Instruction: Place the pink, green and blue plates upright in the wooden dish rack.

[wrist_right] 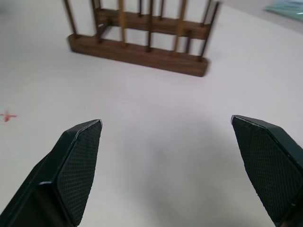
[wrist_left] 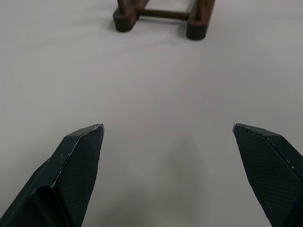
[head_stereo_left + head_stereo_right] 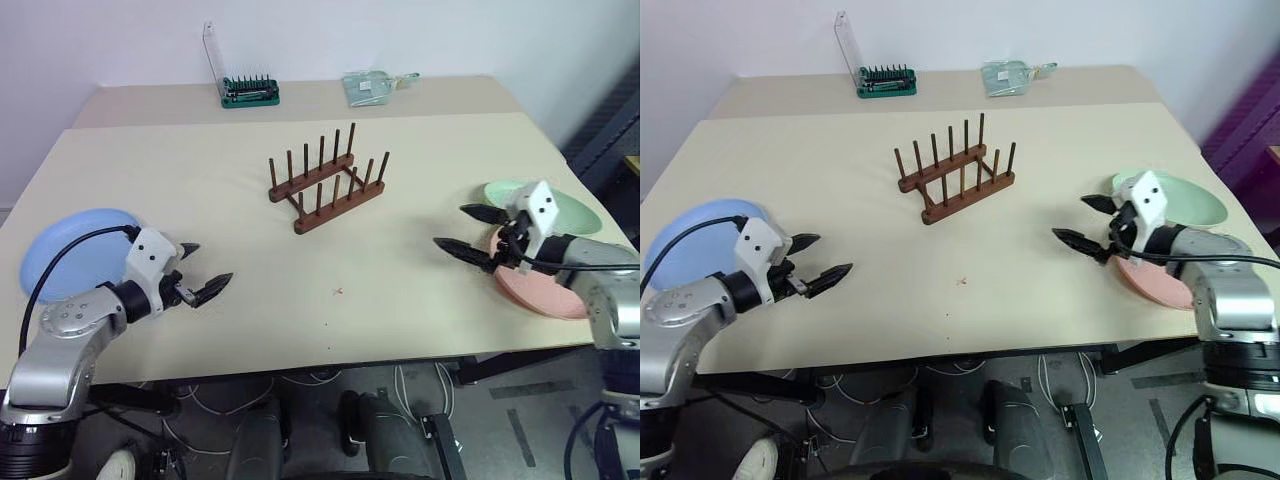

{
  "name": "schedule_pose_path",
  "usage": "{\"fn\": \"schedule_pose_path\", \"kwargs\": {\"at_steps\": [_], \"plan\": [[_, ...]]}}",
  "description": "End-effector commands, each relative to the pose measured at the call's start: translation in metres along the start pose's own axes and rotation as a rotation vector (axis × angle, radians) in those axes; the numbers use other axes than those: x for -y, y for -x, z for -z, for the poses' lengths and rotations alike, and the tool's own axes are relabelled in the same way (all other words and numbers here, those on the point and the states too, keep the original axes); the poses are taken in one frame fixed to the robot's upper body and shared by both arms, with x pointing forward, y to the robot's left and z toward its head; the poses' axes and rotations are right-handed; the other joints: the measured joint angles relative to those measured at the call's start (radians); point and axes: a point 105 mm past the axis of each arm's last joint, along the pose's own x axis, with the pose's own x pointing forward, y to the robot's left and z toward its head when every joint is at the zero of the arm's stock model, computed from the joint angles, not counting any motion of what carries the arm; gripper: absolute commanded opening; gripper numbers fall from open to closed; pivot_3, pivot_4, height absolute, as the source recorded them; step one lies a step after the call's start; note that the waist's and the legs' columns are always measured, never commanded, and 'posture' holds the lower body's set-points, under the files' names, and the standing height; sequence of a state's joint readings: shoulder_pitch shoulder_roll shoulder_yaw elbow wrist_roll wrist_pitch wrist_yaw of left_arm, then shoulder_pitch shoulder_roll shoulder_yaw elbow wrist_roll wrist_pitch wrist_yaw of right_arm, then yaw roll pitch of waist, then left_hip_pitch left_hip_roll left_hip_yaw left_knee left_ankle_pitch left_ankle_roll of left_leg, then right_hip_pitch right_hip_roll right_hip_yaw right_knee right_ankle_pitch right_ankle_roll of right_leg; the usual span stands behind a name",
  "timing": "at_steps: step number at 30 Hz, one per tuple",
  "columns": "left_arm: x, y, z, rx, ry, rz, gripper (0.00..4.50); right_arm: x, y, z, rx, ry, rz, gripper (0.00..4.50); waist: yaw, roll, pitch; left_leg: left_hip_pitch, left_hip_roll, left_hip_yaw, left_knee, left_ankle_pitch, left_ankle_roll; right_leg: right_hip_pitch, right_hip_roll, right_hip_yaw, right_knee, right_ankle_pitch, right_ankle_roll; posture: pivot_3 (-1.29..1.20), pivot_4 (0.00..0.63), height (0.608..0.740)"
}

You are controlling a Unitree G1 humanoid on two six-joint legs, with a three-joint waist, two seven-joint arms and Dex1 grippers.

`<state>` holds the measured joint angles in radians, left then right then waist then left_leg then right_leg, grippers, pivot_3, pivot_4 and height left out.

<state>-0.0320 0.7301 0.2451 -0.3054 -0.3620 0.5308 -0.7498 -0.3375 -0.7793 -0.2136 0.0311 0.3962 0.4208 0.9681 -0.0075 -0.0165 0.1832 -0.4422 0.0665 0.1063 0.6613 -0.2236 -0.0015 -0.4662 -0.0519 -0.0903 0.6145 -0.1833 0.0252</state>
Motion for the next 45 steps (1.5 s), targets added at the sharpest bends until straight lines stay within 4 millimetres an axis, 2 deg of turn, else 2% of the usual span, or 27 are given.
{"fn": "schedule_pose_path", "kwargs": {"at_steps": [1,6,11,15,17,19,21,26,30,35,43,45], "plan": [[-0.004,0.0,-0.01,0.035,-0.033,-0.011,4.48,-0.003,-0.002,-0.009,0.029,0.043,-0.005,4.47,-0.001,0.001,0.0,0.0,0.0,0.0,0.0,0.0,0.0,0.0,0.0,0.0,0.0,0.0,0.0,0.0,0.15,0.73],[0.003,-0.003,-0.014,0.052,-0.027,-0.004,4.48,-0.008,-0.012,-0.01,0.047,0.043,-0.016,4.47,-0.001,0.001,0.0,0.0,0.0,0.0,0.0,0.0,0.0,0.0,0.0,0.0,0.0,0.0,0.0,0.0,0.15,0.73],[0.013,-0.008,-0.011,0.046,-0.021,0.028,4.48,-0.021,-0.025,-0.011,0.072,0.04,-0.047,4.47,0.0,0.001,0.0,0.0,0.0,0.0,0.0,0.0,0.0,0.0,0.0,0.0,0.0,0.0,0.0,0.0,0.15,0.73],[0.033,-0.037,-0.004,0.038,-0.007,0.082,4.48,-0.041,-0.044,-0.01,0.112,0.016,-0.094,4.47,0.003,0.001,0.0,0.0,0.0,0.0,0.0,0.0,0.0,0.001,0.0,0.0,0.0,0.0,0.0,0.0,0.15,0.73],[0.034,-0.05,0.005,0.01,0.005,0.074,4.48,-0.049,-0.051,-0.008,0.117,0.013,-0.093,4.47,0.004,0.001,0.0,0.0,0.0,0.0,0.0,0.001,0.001,0.001,0.0,0.0,0.0,0.0,0.0,0.0,0.15,0.73],[0.032,-0.066,0.008,-0.007,-0.012,0.058,4.48,-0.062,-0.057,-0.015,0.146,0.016,-0.106,4.47,0.01,0.001,0.0,0.0,-0.001,0.0,0.001,0.002,0.003,0.001,0.0,0.0,0.001,0.0,0.0,0.0,0.15,0.73],[0.032,-0.082,0.0,0.022,-0.012,0.086,4.48,-0.069,-0.058,-0.02,0.172,0.0,-0.106,4.47,0.02,0.001,0.0,0.0,-0.001,0.0,0.001,0.002,0.003,0.001,0.001,0.0,0.001,0.0,0.0,0.0,0.15,0.73],[0.038,-0.129,-0.017,0.056,-0.083,0.222,4.48,-0.078,-0.06,-0.007,0.154,-0.028,-0.07,4.47,0.039,0.0,0.0,0.0,-0.002,0.0,0.003,0.002,0.003,0.003,0.0,-0.001,0.002,0.0,0.0,0.0,0.15,0.73],[0.038,-0.155,-0.027,0.063,-0.098,0.278,4.48,-0.087,-0.064,-0.012,0.167,-0.026,-0.088,4.47,0.042,0.0,0.0,0.0,-0.002,0.001,0.003,0.002,0.004,0.002,0.0,0.0,0.001,0.001,0.001,0.0,0.15,0.73],[0.045,-0.177,-0.037,0.066,-0.123,0.33,4.48,-0.08,-0.064,-0.011,0.165,-0.022,-0.047,4.47,0.046,0.0,0.0,0.0,-0.002,0.001,0.004,0.002,0.004,0.003,0.002,-0.001,0.002,0.001,0.001,0.0,0.15,0.73],[0.058,-0.192,-0.045,0.109,-0.122,0.353,4.48,-0.085,-0.057,-0.003,0.151,-0.033,-0.025,4.47,0.048,0.0,0.0,0.0,-0.003,0.0,0.004,0.002,0.004,0.004,0.001,-0.001,0.001,0.001,0.001,0.0,0.15,0.73],[0.06,-0.194,-0.047,0.122,-0.11,0.347,3.96,-0.086,-0.056,-0.001,0.146,-0.032,-0.021,4.5,0.047,0.0,0.0,0.0,-0.003,0.0,0.005,0.002,0.004,0.004,0.001,-0.001,0.001,0.001,0.001,0.0,0.15,0.73]]}}
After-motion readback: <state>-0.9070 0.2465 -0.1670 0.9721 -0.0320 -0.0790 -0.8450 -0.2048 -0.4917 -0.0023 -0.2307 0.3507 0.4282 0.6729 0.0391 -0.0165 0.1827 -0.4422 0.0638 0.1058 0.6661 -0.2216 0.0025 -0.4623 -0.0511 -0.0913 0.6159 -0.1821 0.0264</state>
